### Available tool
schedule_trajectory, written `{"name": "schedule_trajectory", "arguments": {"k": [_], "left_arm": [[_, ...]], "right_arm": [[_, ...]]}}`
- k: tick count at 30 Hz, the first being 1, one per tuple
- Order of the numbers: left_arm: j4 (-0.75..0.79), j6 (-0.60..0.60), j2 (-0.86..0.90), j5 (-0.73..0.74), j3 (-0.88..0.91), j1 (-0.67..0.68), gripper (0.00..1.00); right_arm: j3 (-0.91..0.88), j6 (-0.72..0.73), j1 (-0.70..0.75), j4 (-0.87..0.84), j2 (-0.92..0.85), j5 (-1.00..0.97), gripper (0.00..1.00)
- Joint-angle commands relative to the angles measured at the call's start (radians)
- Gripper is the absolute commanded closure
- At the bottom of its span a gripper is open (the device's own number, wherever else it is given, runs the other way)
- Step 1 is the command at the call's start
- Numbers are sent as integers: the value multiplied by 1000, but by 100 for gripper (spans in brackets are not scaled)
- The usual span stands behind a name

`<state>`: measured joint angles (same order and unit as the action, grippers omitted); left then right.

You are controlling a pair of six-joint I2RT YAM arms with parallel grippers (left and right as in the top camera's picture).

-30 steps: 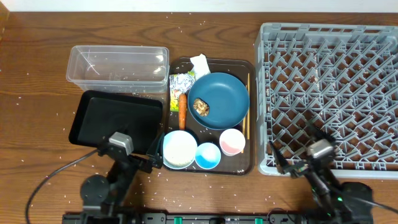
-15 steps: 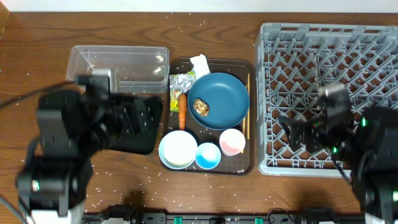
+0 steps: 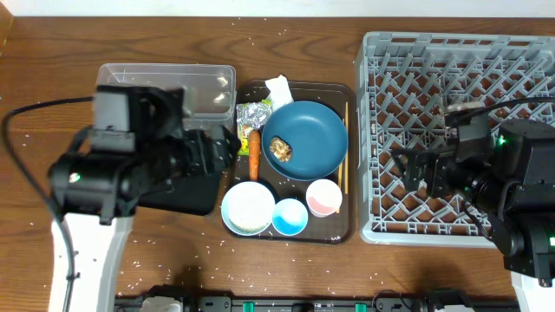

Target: Sort waste into correct bins and load items into the dishwasher rack

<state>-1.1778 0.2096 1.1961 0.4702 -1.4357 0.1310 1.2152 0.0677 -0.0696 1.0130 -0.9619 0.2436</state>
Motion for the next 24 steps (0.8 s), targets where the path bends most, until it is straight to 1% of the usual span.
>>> {"name": "schedule_trajectory", "arguments": {"k": [1,3,7,10,11,13,16,17,19,22,24], "left_arm": [[-60,6,43,-179,12,92,2],[-87,6,74,-246,49,166,0],[-40,7,133,-255,130,306,2],[19,14,172,-255,175,386,2],[41,14,187,-261,195,415,5],[63,34,214,-311,229,458,14],[68,85,256,-428,255,499,20],[76,85,267,-430,256,504,21],[101,84,290,-399,256,515,26],[146,84,327,-374,262,543,39],[174,84,355,-374,272,566,45]], "right_arm": [[22,191,-1,22,2,-233,1],[22,267,-1,48,2,-301,1],[22,413,-1,110,-3,-373,1],[22,437,-1,133,-7,-378,1],[22,437,-1,135,-8,-378,1],[22,432,-1,139,-8,-378,1],[21,432,-1,153,-8,-378,1],[22,432,-1,159,-8,-378,1],[21,432,-1,162,-8,-378,1],[22,432,-1,164,-8,-378,1],[21,432,-1,169,-8,-378,1]]}}
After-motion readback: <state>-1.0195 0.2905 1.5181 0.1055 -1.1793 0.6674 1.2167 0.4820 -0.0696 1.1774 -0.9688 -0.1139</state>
